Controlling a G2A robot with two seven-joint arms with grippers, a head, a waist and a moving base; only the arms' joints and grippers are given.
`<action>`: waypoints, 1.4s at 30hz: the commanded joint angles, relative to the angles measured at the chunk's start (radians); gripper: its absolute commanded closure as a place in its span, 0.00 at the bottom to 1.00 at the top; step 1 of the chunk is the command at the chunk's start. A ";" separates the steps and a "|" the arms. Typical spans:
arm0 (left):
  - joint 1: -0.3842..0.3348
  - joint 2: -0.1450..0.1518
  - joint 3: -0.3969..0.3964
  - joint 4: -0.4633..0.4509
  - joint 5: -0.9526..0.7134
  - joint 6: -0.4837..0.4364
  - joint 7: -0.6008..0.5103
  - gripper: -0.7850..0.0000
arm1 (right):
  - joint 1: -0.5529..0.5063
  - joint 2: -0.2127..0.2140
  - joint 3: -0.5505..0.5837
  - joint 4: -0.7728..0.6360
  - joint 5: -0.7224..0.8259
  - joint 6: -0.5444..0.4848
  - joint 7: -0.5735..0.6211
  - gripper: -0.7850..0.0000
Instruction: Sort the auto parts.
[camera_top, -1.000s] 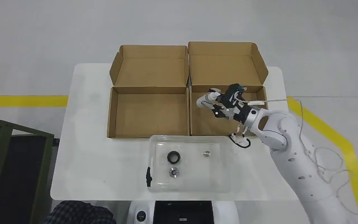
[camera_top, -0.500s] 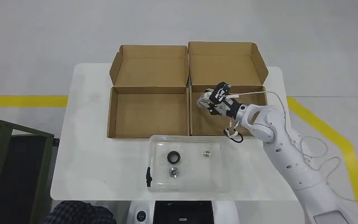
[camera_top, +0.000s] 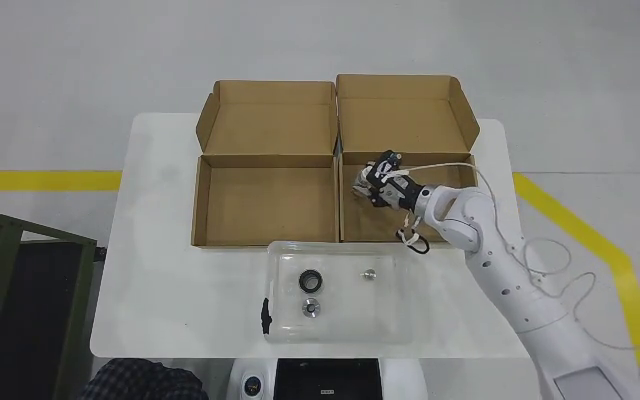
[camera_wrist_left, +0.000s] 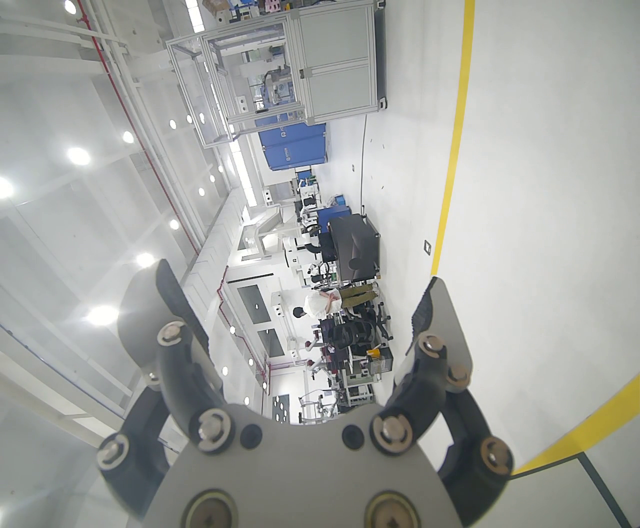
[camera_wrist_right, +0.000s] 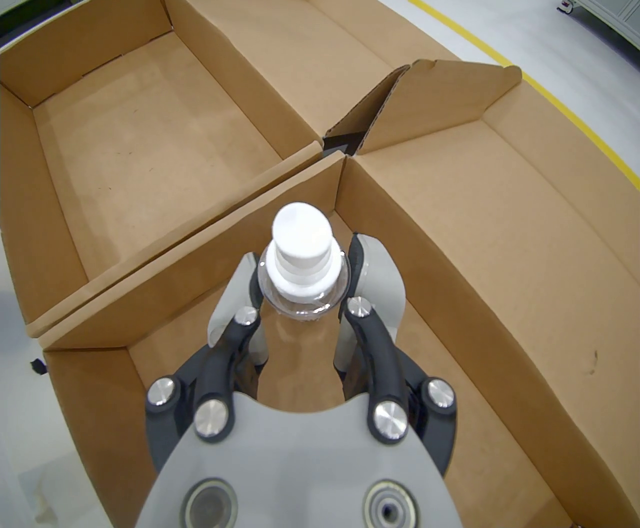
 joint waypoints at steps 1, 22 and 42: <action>0.000 0.000 0.000 0.000 0.000 0.000 0.000 0.00 | 0.000 0.000 0.005 -0.004 0.003 -0.003 -0.003 0.00; 0.000 0.000 0.000 0.000 0.000 0.000 0.000 0.00 | -0.272 0.076 0.235 -0.481 -0.037 -0.212 0.108 0.00; 0.000 0.000 0.000 0.000 0.000 0.000 0.000 0.00 | -0.611 0.128 0.310 -0.808 -0.254 -0.361 0.195 0.00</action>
